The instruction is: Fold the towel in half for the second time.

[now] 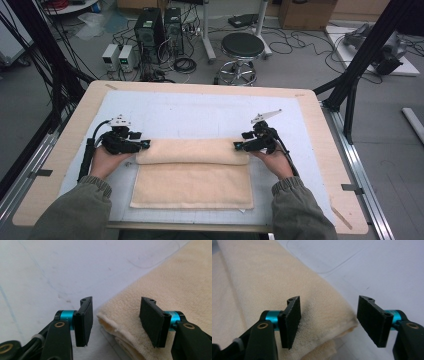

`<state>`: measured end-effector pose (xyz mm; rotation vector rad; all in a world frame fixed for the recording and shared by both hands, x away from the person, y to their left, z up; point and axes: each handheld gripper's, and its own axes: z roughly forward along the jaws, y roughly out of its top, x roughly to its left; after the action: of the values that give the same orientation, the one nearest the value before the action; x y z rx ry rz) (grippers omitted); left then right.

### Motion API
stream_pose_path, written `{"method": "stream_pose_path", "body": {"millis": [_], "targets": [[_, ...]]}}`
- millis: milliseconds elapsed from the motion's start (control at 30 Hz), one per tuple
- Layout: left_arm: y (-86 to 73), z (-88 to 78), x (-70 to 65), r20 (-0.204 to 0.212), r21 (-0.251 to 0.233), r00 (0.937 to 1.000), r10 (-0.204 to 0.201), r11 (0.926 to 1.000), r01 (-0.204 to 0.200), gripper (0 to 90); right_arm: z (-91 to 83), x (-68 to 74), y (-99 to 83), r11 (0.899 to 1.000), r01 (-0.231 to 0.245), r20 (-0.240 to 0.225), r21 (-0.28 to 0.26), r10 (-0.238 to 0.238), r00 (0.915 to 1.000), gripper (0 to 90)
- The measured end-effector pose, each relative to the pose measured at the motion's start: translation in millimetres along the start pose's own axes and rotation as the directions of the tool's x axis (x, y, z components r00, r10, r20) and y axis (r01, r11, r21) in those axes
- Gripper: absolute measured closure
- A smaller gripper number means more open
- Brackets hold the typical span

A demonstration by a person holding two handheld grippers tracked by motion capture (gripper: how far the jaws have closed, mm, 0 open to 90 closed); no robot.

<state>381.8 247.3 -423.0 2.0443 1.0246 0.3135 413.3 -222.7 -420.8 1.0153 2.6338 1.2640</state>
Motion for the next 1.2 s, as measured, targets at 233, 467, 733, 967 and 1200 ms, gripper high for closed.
{"method": "stream_pose_path", "body": {"millis": [233,467,733,967,1200], "targets": [[-0.2,0.3,-6.4,0.066,0.022,0.9968,0.046,0.9986,-0.047,78.9,4.1,4.9,0.3,0.999,0.035,-0.092,0.034,-0.031,0.9952,73.0],[3.7,-20.9,-13.9,0.019,-0.051,0.9960,0.088,0.9949,-0.087,85.9,-11.7,20.7,7.0,0.994,0.111,-0.054,0.001,-0.111,0.9924,77.2],[-6.5,-67.7,-44.7,0.014,-0.145,0.9808,0.194,0.9710,-0.190,86.2,-48.2,57.5,7.9,0.975,0.216,-0.042,-0.048,-0.218,0.9751,77.2],[-41.0,-108.0,-72.1,0.043,-0.193,0.9662,0.254,0.9509,-0.241,79.1,-75.0,101.5,-20.8,0.952,0.303,-0.099,-0.045,-0.306,0.9469,69.6],[-41.3,-96.6,-75.4,0.062,-0.158,0.9616,0.267,0.9540,-0.255,66.0,-76.9,99.0,-33.3,0.958,0.279,-0.097,-0.066,-0.285,0.9537,61.6]]}}
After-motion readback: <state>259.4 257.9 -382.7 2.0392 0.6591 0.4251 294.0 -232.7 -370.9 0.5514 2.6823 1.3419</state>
